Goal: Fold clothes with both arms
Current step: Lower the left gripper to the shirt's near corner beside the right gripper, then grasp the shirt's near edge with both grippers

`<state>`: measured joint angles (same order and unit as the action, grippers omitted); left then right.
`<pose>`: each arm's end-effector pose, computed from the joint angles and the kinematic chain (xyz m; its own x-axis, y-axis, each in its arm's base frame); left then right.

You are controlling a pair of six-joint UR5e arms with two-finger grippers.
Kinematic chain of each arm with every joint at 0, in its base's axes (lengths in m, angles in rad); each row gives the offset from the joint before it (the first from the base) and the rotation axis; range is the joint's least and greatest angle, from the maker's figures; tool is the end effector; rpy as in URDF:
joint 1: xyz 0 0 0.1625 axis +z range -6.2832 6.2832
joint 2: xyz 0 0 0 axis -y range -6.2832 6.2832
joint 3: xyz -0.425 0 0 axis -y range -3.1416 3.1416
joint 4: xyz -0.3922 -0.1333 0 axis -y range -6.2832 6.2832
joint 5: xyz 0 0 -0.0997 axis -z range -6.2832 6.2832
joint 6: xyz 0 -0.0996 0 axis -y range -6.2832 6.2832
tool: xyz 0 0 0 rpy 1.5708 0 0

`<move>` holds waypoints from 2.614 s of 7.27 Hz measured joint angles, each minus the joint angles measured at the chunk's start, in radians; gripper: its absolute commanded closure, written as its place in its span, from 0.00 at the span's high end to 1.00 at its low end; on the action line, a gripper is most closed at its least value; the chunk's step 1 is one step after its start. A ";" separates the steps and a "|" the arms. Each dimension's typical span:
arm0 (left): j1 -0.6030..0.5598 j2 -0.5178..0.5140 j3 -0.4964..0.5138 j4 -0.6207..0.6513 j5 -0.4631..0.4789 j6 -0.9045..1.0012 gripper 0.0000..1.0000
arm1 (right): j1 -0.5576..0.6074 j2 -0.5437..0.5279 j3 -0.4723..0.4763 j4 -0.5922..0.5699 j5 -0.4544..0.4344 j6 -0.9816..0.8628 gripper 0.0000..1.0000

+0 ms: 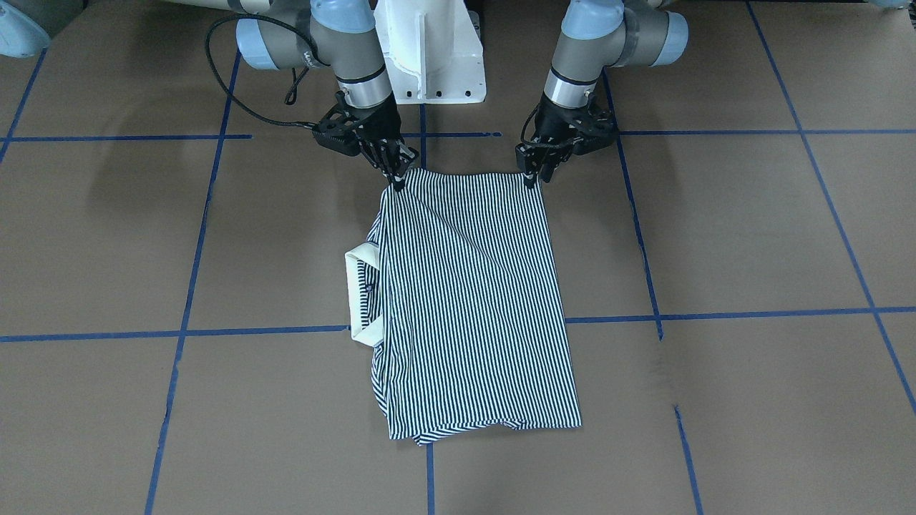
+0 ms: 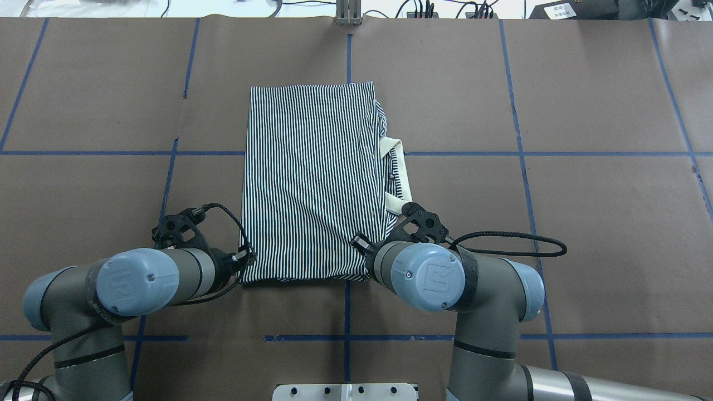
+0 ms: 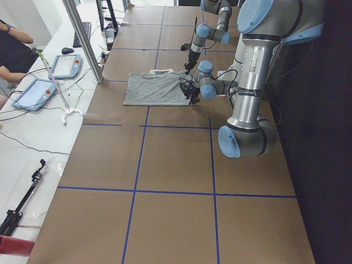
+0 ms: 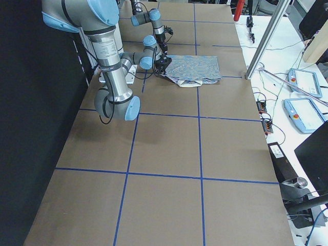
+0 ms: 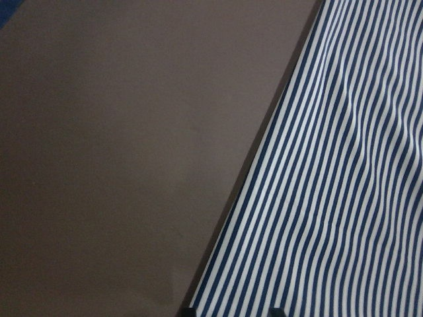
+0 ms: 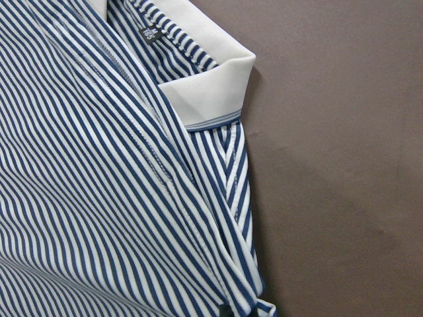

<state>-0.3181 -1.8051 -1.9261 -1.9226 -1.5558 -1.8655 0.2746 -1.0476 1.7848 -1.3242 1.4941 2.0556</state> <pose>0.4934 -0.3044 0.3358 0.4408 -0.4509 -0.7761 0.4727 0.8517 -0.2264 -0.5784 -0.3094 0.2390 0.3171 0.5721 0.7564 -0.5420 0.7638 -0.3505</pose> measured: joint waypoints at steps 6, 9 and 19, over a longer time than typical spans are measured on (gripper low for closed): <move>0.022 0.006 0.006 0.010 -0.001 -0.003 0.46 | 0.000 0.002 0.002 0.000 0.000 0.000 0.00; 0.026 0.007 0.006 0.011 -0.001 -0.003 0.39 | 0.000 0.005 0.002 0.000 0.000 0.000 0.00; 0.056 -0.047 -0.116 0.088 -0.008 -0.048 0.00 | -0.027 -0.090 0.182 -0.125 -0.004 0.011 0.00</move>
<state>-0.2620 -1.8524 -2.0423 -1.8348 -1.5634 -1.9132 0.2479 -1.1371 1.9670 -1.4489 1.4896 2.0668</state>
